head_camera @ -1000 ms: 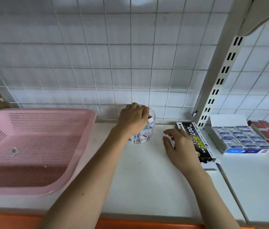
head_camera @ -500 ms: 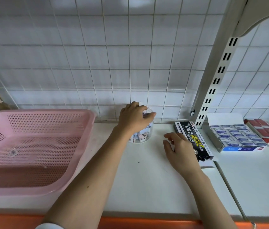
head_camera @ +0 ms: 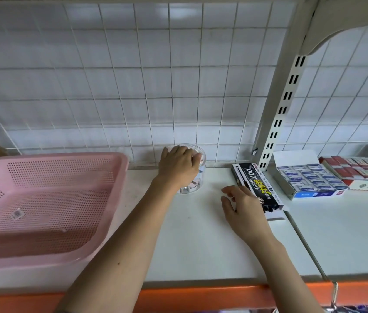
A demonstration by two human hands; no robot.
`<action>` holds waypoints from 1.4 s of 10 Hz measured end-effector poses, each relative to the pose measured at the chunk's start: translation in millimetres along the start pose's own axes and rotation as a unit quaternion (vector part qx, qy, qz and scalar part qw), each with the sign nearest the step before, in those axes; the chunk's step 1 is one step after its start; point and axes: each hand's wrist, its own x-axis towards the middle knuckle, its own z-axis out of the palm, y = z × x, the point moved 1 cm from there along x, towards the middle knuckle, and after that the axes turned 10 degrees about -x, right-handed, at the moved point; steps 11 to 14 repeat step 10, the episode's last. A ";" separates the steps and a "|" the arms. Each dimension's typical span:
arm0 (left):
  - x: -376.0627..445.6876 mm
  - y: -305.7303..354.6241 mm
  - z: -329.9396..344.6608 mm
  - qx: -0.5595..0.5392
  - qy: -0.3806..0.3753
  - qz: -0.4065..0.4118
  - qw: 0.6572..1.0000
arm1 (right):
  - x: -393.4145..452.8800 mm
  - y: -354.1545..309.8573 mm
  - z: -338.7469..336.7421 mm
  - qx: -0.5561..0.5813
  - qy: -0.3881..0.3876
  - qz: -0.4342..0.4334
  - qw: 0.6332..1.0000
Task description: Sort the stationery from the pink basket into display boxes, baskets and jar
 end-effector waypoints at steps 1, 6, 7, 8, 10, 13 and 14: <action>-0.6 -2.2 2.3 -0.030 0.020 0.021 0.999 | -5.5 -3.0 -0.1 -0.008 0.000 -0.002 1.000; -16.3 -5.8 -10.7 -0.080 -0.023 -0.006 0.997 | -28.2 -7.4 13.3 -0.097 -0.036 -0.014 0.994; -20.3 -12.2 -8.9 -0.093 -0.008 0.000 0.996 | -30.7 -8.5 17.9 -0.108 -0.038 -0.026 0.993; -23.6 -9.7 -8.5 -0.054 -0.031 -0.005 0.998 | -29.2 -7.4 19.3 -0.110 -0.037 -0.025 0.993; -48.8 -8.5 -9.2 -0.079 0.094 0.024 0.992 | -30.7 -8.7 17.8 -0.089 -0.011 -0.024 0.996; -48.8 -8.5 -9.2 -0.079 0.094 0.024 0.992 | -30.7 -8.7 17.8 -0.089 -0.011 -0.024 0.996; -48.8 -8.5 -9.2 -0.079 0.094 0.024 0.992 | -30.7 -8.7 17.8 -0.089 -0.011 -0.024 0.996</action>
